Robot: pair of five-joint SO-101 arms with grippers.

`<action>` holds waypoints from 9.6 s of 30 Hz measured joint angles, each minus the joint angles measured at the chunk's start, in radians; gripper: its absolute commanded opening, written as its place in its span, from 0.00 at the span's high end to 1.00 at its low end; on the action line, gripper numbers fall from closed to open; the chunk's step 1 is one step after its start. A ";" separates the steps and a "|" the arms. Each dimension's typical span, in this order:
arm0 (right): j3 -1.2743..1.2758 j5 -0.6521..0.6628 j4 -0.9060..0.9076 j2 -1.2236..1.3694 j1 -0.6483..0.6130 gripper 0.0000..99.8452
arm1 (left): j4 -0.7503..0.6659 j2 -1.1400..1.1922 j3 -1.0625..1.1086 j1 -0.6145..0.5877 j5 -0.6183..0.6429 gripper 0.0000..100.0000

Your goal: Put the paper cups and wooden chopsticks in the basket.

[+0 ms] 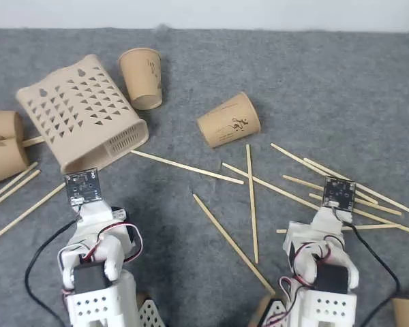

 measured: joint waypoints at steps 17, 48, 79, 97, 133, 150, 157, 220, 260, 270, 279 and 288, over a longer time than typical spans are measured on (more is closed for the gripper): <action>0.000 0.000 0.000 0.000 -0.057 0.99 | 0.000 0.000 0.000 0.000 0.000 0.99; 0.000 0.483 -0.186 0.000 -0.026 0.99 | -0.397 0.000 -0.095 -0.164 -0.574 0.80; 0.000 0.483 -0.184 0.000 -0.026 0.99 | -0.201 0.799 -0.769 -0.224 -0.601 0.80; 0.000 0.483 -0.184 0.000 -0.026 0.99 | -0.161 1.409 -1.073 -0.204 -0.615 0.80; 0.000 0.483 -0.184 0.000 -0.026 0.99 | -1.313 1.399 -0.428 -0.146 -0.434 0.99; 0.000 0.483 -0.184 0.000 -0.028 0.99 | -0.173 0.417 -0.407 0.100 -0.222 0.98; 0.000 0.483 -0.184 0.000 -0.028 0.99 | -0.055 0.293 -0.345 0.072 -0.298 0.80; 0.000 0.483 -0.184 0.000 -0.028 0.99 | 0.470 2.489 -2.544 0.078 -0.382 0.86; 0.000 0.483 -0.184 0.000 -0.028 0.99 | 0.468 2.381 -2.220 0.172 -0.471 0.98; 0.000 0.483 -0.184 0.000 -0.028 0.99 | 0.470 1.993 -1.807 0.276 -0.552 0.98; 0.000 0.483 -0.184 0.000 -0.028 0.99 | 0.473 1.959 -1.811 0.201 -0.539 0.95; 0.000 0.483 -0.184 0.000 -0.028 0.99 | 0.474 1.955 -1.884 -0.041 -0.450 0.80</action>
